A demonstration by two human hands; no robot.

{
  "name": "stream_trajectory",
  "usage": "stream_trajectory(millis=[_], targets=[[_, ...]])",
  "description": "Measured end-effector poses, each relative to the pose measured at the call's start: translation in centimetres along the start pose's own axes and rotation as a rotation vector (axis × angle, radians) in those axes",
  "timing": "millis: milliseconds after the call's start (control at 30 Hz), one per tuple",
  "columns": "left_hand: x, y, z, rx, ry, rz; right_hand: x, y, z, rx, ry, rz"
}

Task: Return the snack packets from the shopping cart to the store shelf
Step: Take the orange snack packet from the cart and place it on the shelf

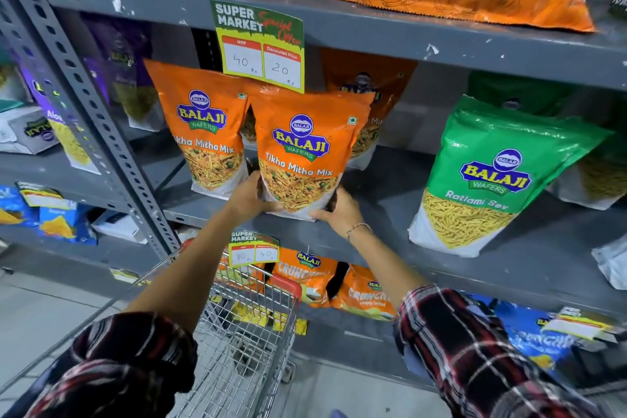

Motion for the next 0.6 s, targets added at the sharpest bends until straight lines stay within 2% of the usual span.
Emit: stream_trajectory(millis=[100, 200, 600], targets=[[0.1, -0.1, -0.2, 0.067, 0.005, -0.039, 0.5, -0.1, 0.0, 0.055, -0.005, -0.053], [0.3, -1.0, -0.4, 0.066, 0.017, -0.086, 1.1, 0.5, 0.1, 0.072, -0.003, -0.039], [3.8, -5.6, -0.5, 0.030, -0.028, -0.008, 3.9, 5.2, 1.5, 0.118, -0.034, -0.086]])
Point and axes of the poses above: each hand's wrist, its own z-axis away from the middle knuckle, its own y-axis out of the back of the hand, x = y × z, the point moved 6 cm from there along -z, towards the middle knuckle
